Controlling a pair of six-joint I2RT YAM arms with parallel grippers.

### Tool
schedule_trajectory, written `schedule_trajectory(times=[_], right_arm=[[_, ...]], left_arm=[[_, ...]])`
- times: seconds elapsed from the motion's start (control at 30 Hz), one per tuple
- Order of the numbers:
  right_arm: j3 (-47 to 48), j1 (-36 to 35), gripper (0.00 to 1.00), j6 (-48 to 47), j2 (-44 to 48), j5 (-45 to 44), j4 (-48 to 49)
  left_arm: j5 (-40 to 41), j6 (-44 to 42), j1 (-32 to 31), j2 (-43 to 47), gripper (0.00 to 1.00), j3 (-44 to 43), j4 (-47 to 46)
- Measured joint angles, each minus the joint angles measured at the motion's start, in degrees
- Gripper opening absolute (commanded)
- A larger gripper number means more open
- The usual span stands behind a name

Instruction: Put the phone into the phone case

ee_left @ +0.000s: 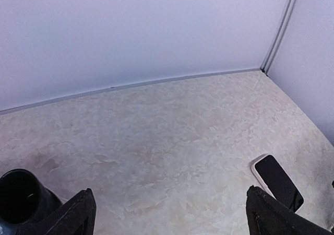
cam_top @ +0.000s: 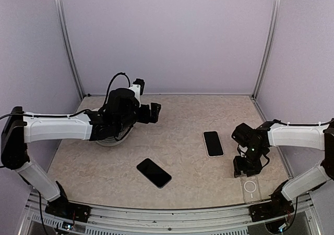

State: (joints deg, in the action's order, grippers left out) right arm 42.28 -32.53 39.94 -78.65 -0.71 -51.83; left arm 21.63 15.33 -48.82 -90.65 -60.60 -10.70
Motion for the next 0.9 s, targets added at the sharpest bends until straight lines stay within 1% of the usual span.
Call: schedule_trajectory(times=[0.1,0.17,0.2,0.27,0.3,0.43,0.53,0.63,0.73,0.9], right_arm=[[-2.9,-1.7,0.46,2.4,1.4,2.6,1.0],[-4.7,-2.2,0.4,3.6,1.6,4.0,2.1],[-5.1,-2.2,0.32,4.0,1.8,4.4,2.1],[-5.7,-2.2,0.09,4.9,2.7,5.2,2.8],[-5.9,-2.2,0.0,4.9,2.9,5.5,2.9],[-5.4,-2.5,0.0,5.5,2.7,5.3,2.3],[-2.3,-5.3,0.0,5.8,0.4,6.0,2.8],[5.2,-10.0,0.0,5.7,-4.3,6.8,3.8],[14.3,-14.4,0.0,4.5,-10.8,7.6,5.8],[29.4,-16.5,0.0,-1.4,-25.7,7.6,8.5]], left_arm=[[4.7,-0.1,0.0,3.7,0.99,1.7,0.0],[6.6,-0.1,0.0,4.9,0.99,2.2,0.0],[7.2,-0.1,0.0,5.2,0.99,2.2,0.0],[8.0,-0.1,0.0,5.2,0.99,2.3,0.0],[8.4,-0.1,0.0,5.2,0.99,2.4,0.0],[9.1,-0.1,0.0,5.2,0.99,2.5,0.2],[9.7,0.0,0.0,5.2,0.99,2.5,0.5],[10.3,0.3,0.0,5.2,0.99,2.6,1.1],[11.1,1.4,0.0,5.2,0.99,3.3,1.9],[13.4,3.5,0.1,5.3,0.99,4.4,4.5]])
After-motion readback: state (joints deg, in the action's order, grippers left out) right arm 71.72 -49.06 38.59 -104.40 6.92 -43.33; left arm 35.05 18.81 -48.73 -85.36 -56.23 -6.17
